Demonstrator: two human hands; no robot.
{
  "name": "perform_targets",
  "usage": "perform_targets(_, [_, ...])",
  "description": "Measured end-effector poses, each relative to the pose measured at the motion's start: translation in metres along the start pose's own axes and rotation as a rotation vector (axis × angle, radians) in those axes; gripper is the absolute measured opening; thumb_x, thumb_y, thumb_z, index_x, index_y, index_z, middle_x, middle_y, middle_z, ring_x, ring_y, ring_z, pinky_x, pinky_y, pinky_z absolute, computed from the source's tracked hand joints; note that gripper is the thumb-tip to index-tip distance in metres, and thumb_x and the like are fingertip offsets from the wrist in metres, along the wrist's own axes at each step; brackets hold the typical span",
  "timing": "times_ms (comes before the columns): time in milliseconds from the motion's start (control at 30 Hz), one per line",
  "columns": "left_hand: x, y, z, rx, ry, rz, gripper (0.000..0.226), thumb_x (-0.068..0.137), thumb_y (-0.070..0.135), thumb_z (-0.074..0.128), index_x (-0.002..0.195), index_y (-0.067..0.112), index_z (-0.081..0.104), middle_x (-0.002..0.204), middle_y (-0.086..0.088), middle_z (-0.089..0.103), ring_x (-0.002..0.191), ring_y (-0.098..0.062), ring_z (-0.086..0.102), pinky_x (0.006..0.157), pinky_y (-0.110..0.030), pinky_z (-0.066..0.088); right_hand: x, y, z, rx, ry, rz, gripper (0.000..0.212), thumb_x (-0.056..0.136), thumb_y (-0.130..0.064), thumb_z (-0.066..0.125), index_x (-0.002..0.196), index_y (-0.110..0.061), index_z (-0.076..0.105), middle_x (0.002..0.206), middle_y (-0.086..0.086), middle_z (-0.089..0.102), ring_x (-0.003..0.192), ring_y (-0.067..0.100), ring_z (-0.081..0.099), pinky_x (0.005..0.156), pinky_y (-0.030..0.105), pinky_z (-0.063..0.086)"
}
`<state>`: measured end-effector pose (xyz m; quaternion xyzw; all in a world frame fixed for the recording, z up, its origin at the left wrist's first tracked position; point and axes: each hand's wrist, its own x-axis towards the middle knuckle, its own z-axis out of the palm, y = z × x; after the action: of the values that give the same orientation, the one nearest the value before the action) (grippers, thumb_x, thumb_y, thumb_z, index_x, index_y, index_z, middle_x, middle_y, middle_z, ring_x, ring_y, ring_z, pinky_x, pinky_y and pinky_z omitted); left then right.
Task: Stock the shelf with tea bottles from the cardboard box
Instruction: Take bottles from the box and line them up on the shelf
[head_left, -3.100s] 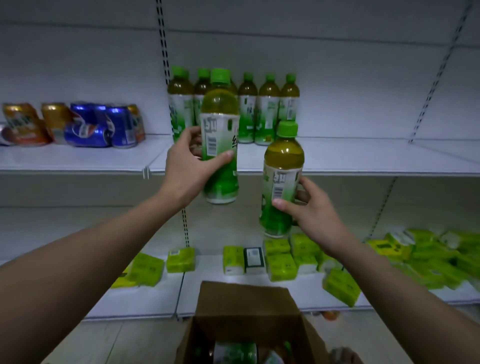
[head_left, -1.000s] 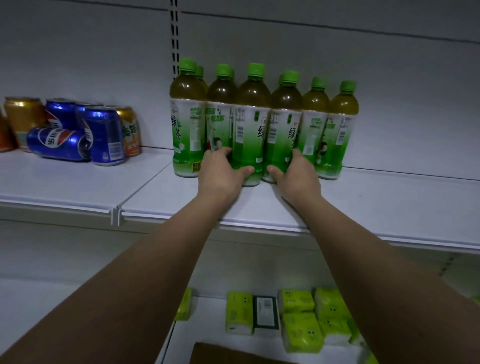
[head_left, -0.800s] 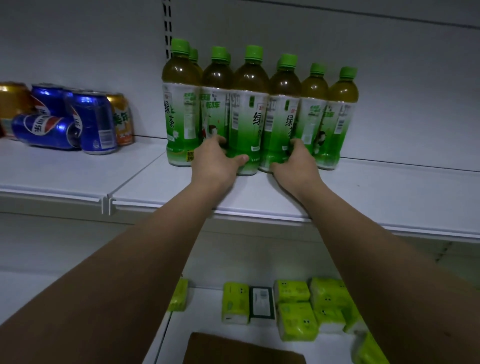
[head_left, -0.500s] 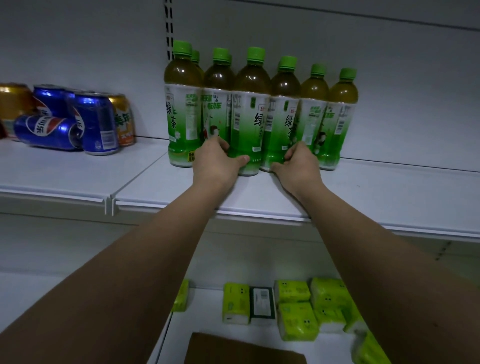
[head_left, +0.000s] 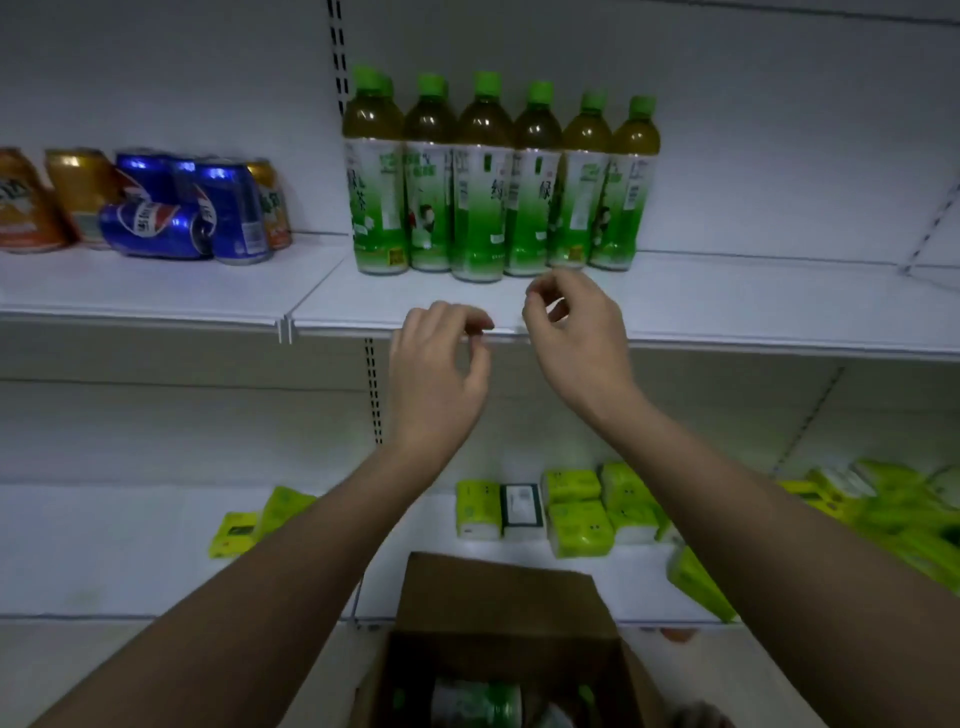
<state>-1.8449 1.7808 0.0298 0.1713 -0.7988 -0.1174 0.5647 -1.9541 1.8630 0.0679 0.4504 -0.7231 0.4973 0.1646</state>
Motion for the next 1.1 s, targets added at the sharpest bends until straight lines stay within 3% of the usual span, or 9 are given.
perform_targets(100, [-0.057,-0.02,-0.01,0.026,-0.13,-0.013,0.016,0.083,0.014,0.052,0.092,0.013,0.066,0.087,-0.001,0.065,0.082,-0.025,0.057,0.074,-0.039,0.046,-0.039,0.004,-0.007,-0.039,-0.098,0.048,0.015,0.089,-0.022,0.056,0.09,-0.011,0.066,0.089,0.005,0.067,0.082,0.022,0.061,0.074,0.034,0.046])
perform_targets(333, [-0.171,-0.048,-0.001,0.107,-0.569,-0.613,0.019,0.084,0.018,0.057,0.102,0.015,0.062,0.09,-0.001,0.064,0.083,-0.021,0.058,0.069,-0.029,0.041,-0.133,0.049,0.016,-0.081,-0.531,0.476,0.03,0.093,-0.036,0.052,0.082,-0.011,0.065,0.078,0.01,0.065,0.079,0.024,0.059,0.07,0.031,0.042])
perform_targets(533, [-0.331,-0.052,-0.006,0.294,-1.258,-0.836,0.03,0.091,0.027,0.051,0.118,0.016,0.053,0.116,-0.008,0.059,0.108,-0.027,0.057,0.09,-0.041,0.05,-0.283,0.109,0.044,0.021,-0.866,0.942,0.04,0.099,-0.039,0.044,0.11,-0.008,0.066,0.104,0.008,0.065,0.092,0.019,0.058,0.081,0.033,0.046])
perform_targets(600, [-0.353,-0.053,-0.005,0.233,-1.412,-0.932,0.031,0.092,0.023,0.05,0.122,0.015,0.052,0.122,-0.008,0.056,0.108,-0.024,0.055,0.091,-0.037,0.048,-0.337,0.134,0.041,0.001,-0.89,1.122,0.039,0.098,-0.036,0.046,0.115,-0.008,0.065,0.098,0.006,0.066,0.084,0.017,0.06,0.074,0.03,0.048])
perform_targets(667, [-0.357,-0.054,0.003,0.144,-1.433,-1.044,0.027,0.093,0.023,0.049,0.118,0.013,0.053,0.113,-0.007,0.056,0.098,-0.021,0.054,0.084,-0.033,0.046,-0.384,0.158,0.037,-0.031,-0.929,1.272,0.037,0.099,-0.032,0.047,0.12,-0.006,0.062,0.095,0.009,0.066,0.084,0.022,0.062,0.077,0.031,0.05])
perform_targets(767, [-0.357,-0.065,0.022,0.112,-1.338,-1.179,0.016,0.092,0.025,0.051,0.103,0.014,0.055,0.095,-0.006,0.057,0.082,-0.018,0.053,0.073,-0.032,0.043,-0.417,0.183,0.037,-0.061,-0.988,1.377,0.041,0.1,-0.034,0.045,0.121,-0.003,0.061,0.118,0.019,0.063,0.107,0.034,0.059,0.094,0.038,0.045])
perform_targets(867, [-0.371,-0.081,0.041,0.116,-1.247,-1.341,0.016,0.093,0.025,0.052,0.097,0.01,0.058,0.079,-0.002,0.053,0.073,-0.017,0.052,0.073,-0.035,0.044,-0.413,0.203,0.049,-0.056,-0.952,1.418,0.043,0.1,-0.035,0.042,0.12,-0.001,0.06,0.116,0.02,0.061,0.098,0.031,0.056,0.089,0.037,0.043])
perform_targets(967, [-0.393,-0.088,0.064,0.031,-1.108,-1.624,0.033,0.095,0.028,0.054,0.115,0.003,0.061,0.093,-0.009,0.058,0.103,-0.034,0.061,0.087,-0.039,0.048,-0.41,0.225,0.067,-0.057,-0.924,1.471,0.043,0.101,-0.037,0.039,0.122,-0.005,0.057,0.122,0.02,0.059,0.1,0.03,0.055,0.093,0.039,0.044])
perform_targets(1100, [-0.411,-0.095,0.102,-0.092,-0.897,-1.908,0.048,0.096,0.029,0.054,0.134,0.0,0.05,0.13,-0.019,0.056,0.122,-0.036,0.054,0.08,-0.032,0.045,-0.421,0.255,0.104,-0.003,-0.804,1.683,0.058,0.092,-0.047,0.051,0.133,-0.006,0.052,0.119,0.018,0.058,0.1,0.032,0.057,0.085,0.037,0.046])
